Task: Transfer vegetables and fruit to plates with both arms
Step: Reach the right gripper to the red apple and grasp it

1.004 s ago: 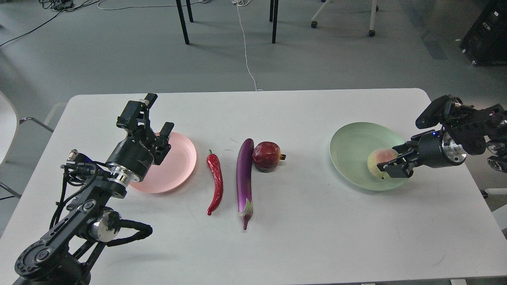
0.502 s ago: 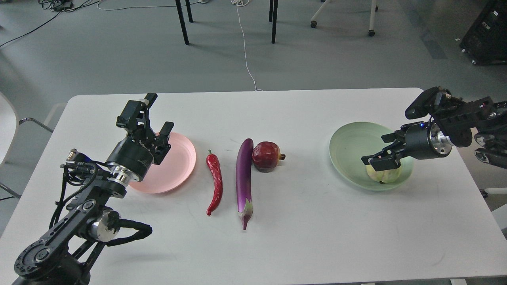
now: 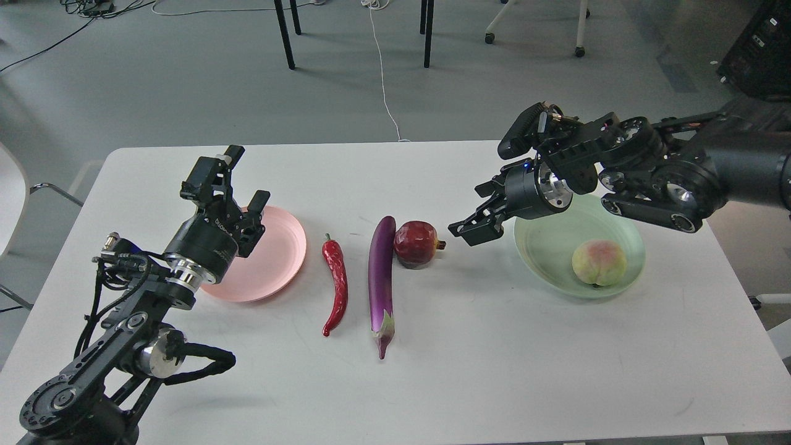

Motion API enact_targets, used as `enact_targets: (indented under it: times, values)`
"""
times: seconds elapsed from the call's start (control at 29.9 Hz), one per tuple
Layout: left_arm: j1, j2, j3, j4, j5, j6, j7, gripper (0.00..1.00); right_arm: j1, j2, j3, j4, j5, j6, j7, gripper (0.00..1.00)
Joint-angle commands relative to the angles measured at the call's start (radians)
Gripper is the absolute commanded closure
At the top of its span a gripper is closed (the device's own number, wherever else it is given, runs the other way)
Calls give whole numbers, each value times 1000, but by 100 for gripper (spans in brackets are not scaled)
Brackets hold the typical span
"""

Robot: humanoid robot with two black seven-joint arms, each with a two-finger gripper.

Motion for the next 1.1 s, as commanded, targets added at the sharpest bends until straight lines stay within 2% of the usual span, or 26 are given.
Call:
enact_targets:
  times: [0.0,0.13,0.3,0.5,0.84,1.07]
  values:
    - [1,-1,0,1,0,0,0,0,-28,74,-8,-48,39,-1,0,3]
    - [1,0,0,1,0,0,0,0,-61,120,-8,-102,39,-4,0,3]
    - [3,0,0,1,0,0,0,0,-103,170,-11,-151,39,-85,0,4]
    - [3,0,0,-1,0,0,0,0,-113,204,-11,-185,39,-108,0,4]
    - [4,2,0,-6,0,0,0,0,-159,204,-77,-248,41,-166,0,4]
    - [6,3,0,-6,1,0,0,0,-167,204,-71,-246,49,-169,0,5]
